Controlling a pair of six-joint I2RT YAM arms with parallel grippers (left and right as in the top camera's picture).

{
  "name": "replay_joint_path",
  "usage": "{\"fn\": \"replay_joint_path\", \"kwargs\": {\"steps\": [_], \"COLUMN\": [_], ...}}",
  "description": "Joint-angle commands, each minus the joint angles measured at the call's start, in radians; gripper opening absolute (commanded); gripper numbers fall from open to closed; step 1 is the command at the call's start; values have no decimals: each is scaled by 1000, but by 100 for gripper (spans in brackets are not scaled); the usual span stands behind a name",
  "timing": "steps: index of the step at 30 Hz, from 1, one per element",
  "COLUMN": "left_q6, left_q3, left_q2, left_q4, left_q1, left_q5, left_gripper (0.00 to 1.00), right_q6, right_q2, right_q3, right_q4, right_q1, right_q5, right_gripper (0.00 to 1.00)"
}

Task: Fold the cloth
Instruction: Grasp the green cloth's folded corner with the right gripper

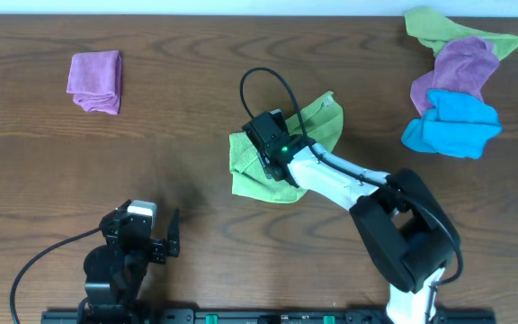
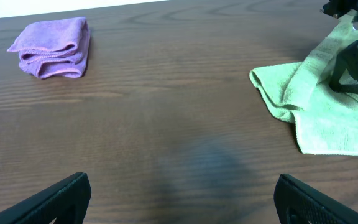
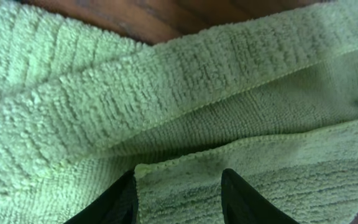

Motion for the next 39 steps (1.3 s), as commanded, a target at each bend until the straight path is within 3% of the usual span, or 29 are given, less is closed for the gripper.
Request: {"fn": "replay_joint_path", "kwargs": {"steps": [1,5,11,15,19,24,31,39], "left_q6": [-15,-15,-15,-15,-15,-15,-15,-16], "left_q3": [-18,-18,-18,-18,-18,-18,-18,-18], "left_q2": [-6,-6,-6,-6,-6,-6,-6,-6], "left_q4": [0,0,0,0,0,0,0,0], "left_q1": [-3,-3,-3,-3,-3,-3,-3,-3], "left_q5": [-3,-3,-3,-3,-3,-3,-3,-3], "left_gripper": [95,96,95,96,95,95,96,95], "right_q6": [2,2,2,2,2,5,99,118], "right_q2": [21,21,27,27,27,25,-24,-210], "right_q3": [12,12,12,12,12,12,13,13], "right_q4": [18,45,54,51,51,18,-157,-281], "right_q1": [-9,-11,-16,-25,-32,-47,-95,-121], "right_q5": [13,-22,-35,-35,-35,-34,-1,2], "right_gripper": [43,33,30,11,1,2,1,1]}}
